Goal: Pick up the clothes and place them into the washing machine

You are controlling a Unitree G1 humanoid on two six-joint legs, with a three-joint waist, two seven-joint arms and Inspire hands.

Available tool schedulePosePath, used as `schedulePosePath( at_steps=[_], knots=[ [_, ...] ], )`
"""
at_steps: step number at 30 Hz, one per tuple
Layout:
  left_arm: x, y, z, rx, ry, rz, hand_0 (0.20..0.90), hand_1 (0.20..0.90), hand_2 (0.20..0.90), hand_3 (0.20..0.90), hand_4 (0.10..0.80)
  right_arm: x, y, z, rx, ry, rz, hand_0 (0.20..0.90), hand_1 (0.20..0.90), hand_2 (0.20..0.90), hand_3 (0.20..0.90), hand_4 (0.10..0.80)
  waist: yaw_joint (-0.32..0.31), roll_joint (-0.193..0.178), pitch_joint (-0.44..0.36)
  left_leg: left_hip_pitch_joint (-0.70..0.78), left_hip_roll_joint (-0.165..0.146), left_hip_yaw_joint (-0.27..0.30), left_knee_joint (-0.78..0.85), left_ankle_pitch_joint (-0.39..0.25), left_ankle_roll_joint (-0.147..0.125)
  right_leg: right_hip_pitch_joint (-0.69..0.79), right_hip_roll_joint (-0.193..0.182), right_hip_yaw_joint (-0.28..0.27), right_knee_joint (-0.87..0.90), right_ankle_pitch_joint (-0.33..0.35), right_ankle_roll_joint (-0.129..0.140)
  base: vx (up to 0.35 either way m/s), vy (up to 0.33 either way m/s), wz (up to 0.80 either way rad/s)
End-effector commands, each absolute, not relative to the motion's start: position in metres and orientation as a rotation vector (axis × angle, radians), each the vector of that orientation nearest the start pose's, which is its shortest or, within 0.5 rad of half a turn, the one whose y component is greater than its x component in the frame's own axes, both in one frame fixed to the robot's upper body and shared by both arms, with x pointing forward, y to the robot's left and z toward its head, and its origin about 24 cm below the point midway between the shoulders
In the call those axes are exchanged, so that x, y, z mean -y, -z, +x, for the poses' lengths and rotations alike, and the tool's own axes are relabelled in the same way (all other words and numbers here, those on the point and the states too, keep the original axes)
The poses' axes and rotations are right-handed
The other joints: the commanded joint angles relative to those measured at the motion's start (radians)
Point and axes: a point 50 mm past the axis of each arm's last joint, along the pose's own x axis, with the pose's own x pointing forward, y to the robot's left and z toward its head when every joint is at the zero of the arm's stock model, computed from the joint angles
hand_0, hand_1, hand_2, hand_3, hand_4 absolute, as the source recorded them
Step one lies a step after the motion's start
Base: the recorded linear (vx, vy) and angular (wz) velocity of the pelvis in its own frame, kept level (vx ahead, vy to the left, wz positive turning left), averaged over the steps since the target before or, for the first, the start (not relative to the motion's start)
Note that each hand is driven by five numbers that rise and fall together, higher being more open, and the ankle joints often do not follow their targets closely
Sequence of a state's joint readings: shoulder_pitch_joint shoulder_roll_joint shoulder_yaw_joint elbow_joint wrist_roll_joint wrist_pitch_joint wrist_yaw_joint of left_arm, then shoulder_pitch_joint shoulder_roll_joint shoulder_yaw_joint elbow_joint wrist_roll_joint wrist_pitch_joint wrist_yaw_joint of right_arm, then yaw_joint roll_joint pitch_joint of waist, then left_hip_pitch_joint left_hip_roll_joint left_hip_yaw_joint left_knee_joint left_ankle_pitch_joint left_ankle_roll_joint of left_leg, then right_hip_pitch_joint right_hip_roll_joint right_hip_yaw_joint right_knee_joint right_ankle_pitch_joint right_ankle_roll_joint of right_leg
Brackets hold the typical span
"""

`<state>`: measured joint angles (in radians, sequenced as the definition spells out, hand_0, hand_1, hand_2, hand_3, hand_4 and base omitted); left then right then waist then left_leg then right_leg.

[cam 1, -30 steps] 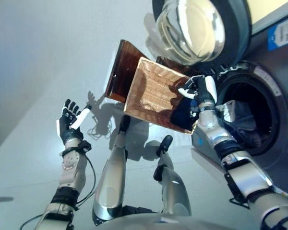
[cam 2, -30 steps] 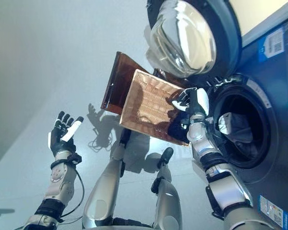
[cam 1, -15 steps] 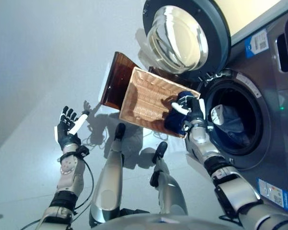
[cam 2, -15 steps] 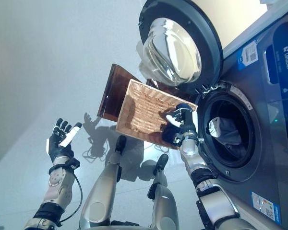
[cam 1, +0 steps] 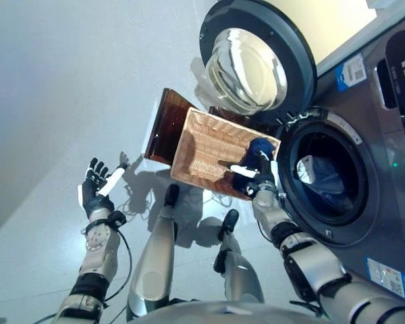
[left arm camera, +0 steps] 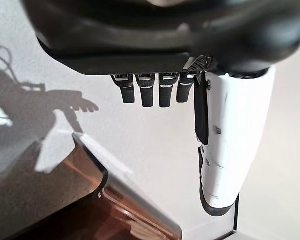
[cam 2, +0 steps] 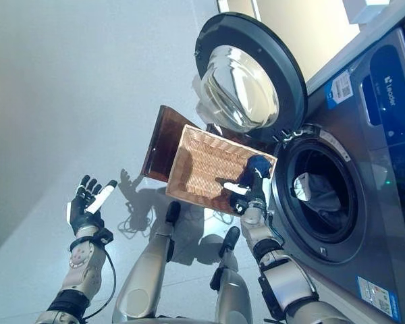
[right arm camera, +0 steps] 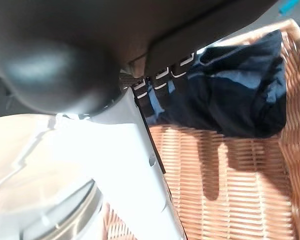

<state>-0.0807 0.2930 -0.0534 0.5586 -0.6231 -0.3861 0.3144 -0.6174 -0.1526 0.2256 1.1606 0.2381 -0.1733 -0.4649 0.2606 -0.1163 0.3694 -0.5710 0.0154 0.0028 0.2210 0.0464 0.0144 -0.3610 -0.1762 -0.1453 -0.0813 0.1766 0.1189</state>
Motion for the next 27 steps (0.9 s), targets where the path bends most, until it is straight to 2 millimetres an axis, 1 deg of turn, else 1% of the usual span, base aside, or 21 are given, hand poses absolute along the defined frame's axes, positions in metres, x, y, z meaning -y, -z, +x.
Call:
schedulePosePath(
  at_steps=[1,6,7,13,19,20,23,26,27],
  knots=[
    [-0.251,0.004,0.246,-0.011,-0.522,-0.226,0.900,0.900,0.900,0.900,0.800,0.191,-0.018,0.347,-0.213,0.448,-0.194,0.900,0.900,0.900,0.900,0.800,0.024,0.097,-0.011,0.114,-0.026,-0.040,-0.308,0.117,-0.056,0.082,0.067,-0.030,0.053,-0.050,0.013,0.000,0.000,0.00],
    [-0.251,0.004,0.246,-0.012,-0.523,-0.227,0.900,0.900,0.900,0.900,0.800,0.194,-0.012,0.343,-0.233,0.460,-0.200,0.900,0.900,0.900,0.900,0.800,0.019,0.094,-0.017,0.115,-0.025,-0.037,-0.308,0.115,-0.056,0.082,0.068,-0.023,0.052,-0.048,0.013,0.001,0.001,0.01],
    [-0.252,0.005,0.246,-0.018,-0.528,-0.224,0.900,0.900,0.900,0.900,0.800,0.198,-0.007,0.339,-0.253,0.470,-0.209,0.900,0.900,0.900,0.900,0.800,0.015,0.090,-0.022,0.118,-0.024,-0.037,-0.308,0.113,-0.054,0.082,0.070,-0.019,0.055,-0.049,0.013,0.000,0.000,0.00],
    [-0.253,0.005,0.247,-0.016,-0.529,-0.222,0.900,0.900,0.900,0.900,0.800,0.207,-0.002,0.335,-0.282,0.492,-0.262,0.900,0.900,0.900,0.900,0.800,0.010,0.084,-0.030,0.124,-0.019,-0.034,-0.308,0.111,-0.052,0.079,0.073,-0.010,0.062,-0.052,0.011,0.005,-0.006,-0.04],
    [-0.255,0.004,0.246,-0.012,-0.531,-0.225,0.900,0.900,0.900,0.900,0.800,0.234,-0.008,0.334,-0.302,0.595,-0.398,0.900,0.900,0.900,0.900,0.800,0.006,0.091,-0.018,0.126,-0.019,-0.029,-0.308,0.111,-0.052,0.074,0.074,-0.010,0.070,-0.051,0.010,0.008,-0.015,-0.05],
    [-0.255,0.004,0.246,-0.012,-0.531,-0.225,0.900,0.900,0.900,0.900,0.800,0.234,-0.008,0.334,-0.302,0.595,-0.398,0.900,0.900,0.900,0.900,0.800,0.006,0.091,-0.018,0.126,-0.019,-0.029,-0.308,0.111,-0.052,0.074,0.074,-0.010,0.070,-0.051,0.010,0.000,0.000,0.00],
    [-0.253,0.002,0.248,-0.005,-0.510,-0.216,0.900,0.900,0.900,0.900,0.800,0.250,-0.007,0.328,-0.326,0.634,-0.501,0.900,0.900,0.900,0.900,0.800,0.006,0.098,-0.016,0.127,-0.019,-0.025,-0.308,0.110,-0.053,0.071,0.072,-0.007,0.075,-0.051,0.009,0.000,0.000,0.00],
    [-0.251,0.000,0.250,0.005,-0.494,-0.209,0.900,0.900,0.900,0.900,0.800,0.260,-0.013,0.328,-0.311,0.674,-0.588,0.900,0.900,0.900,0.900,0.800,0.005,0.104,-0.014,0.124,-0.020,-0.021,-0.308,0.110,-0.053,0.067,0.070,-0.008,0.075,-0.049,0.011,0.000,0.000,0.00],
    [-0.251,-0.001,0.250,0.005,-0.494,-0.209,0.900,0.900,0.900,0.900,0.800,0.260,-0.013,0.328,-0.310,0.675,-0.588,0.900,0.900,0.900,0.900,0.800,0.005,0.104,-0.014,0.124,-0.019,-0.021,-0.308,0.110,-0.053,0.066,0.070,-0.008,0.075,-0.049,0.011,0.000,0.000,0.00]
  ],
)
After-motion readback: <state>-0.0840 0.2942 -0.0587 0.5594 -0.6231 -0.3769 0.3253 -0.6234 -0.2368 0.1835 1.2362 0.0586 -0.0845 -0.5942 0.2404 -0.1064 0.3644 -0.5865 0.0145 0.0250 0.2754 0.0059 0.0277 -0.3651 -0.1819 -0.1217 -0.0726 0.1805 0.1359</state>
